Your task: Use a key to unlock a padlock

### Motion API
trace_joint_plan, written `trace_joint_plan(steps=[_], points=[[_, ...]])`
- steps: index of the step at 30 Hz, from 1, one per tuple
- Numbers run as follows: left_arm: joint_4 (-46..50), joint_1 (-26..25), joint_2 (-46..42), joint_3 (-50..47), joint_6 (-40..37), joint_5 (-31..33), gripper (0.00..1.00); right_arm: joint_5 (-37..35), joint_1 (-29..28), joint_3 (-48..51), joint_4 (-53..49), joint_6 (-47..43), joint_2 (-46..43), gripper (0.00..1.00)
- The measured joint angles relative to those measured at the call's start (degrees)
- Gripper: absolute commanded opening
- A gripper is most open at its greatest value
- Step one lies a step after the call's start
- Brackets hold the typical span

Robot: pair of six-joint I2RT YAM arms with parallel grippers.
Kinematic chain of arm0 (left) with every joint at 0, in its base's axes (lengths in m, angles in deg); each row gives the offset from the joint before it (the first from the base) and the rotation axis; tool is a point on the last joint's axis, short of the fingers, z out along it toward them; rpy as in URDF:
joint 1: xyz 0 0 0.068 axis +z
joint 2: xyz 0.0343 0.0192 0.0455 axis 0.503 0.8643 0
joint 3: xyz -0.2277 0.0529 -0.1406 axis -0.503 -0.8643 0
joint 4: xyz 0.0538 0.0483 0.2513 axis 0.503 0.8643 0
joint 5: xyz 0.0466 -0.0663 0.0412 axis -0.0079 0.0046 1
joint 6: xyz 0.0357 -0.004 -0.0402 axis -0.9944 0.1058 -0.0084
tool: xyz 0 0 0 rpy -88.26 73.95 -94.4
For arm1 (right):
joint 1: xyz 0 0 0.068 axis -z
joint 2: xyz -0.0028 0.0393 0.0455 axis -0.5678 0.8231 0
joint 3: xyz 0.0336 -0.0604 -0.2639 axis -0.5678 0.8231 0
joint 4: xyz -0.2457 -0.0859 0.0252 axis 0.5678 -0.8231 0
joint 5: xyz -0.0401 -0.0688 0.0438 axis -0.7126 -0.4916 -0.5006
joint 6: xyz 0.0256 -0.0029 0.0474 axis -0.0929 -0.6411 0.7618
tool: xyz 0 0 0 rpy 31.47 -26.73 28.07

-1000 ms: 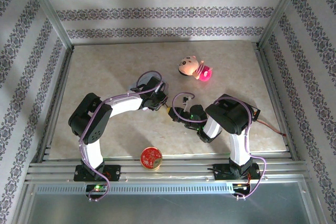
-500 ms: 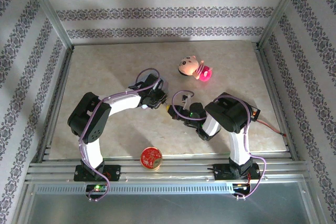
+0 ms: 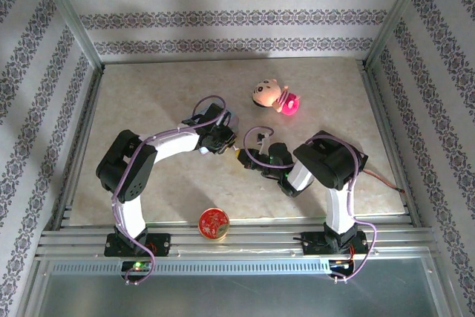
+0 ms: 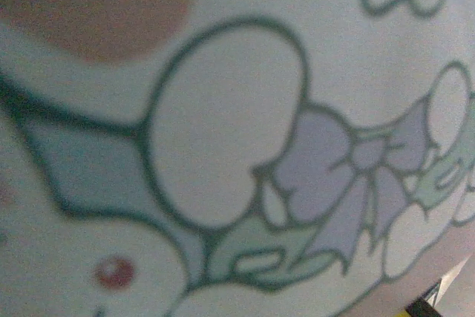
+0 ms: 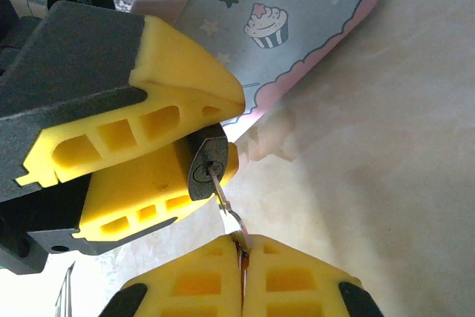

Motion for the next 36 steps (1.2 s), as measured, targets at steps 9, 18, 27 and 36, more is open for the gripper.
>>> trace_joint_plan(steps=[9, 18, 27, 36], points=[[0.37, 0.00, 0.07, 0.68, -0.94, -2.32, 0.08, 3.10, 1.79, -0.31, -8.72, -0.15, -5.66, 0.00], [-0.02, -0.02, 0.09, 0.68, -0.83, -3.19, 0.08, 4.68, 2.08, -2.12, -8.37, 1.75, -4.48, 0.00], [-0.09, -0.02, 0.09, 0.70, -0.92, -3.32, 0.08, 6.80, 3.30, -3.19, -10.69, 1.49, -4.96, 0.00], [-1.22, 0.02, 0.09, 0.68, -0.92, -3.13, 0.04, 12.79, 5.86, -5.99, -14.64, 4.00, -4.76, 0.00]])
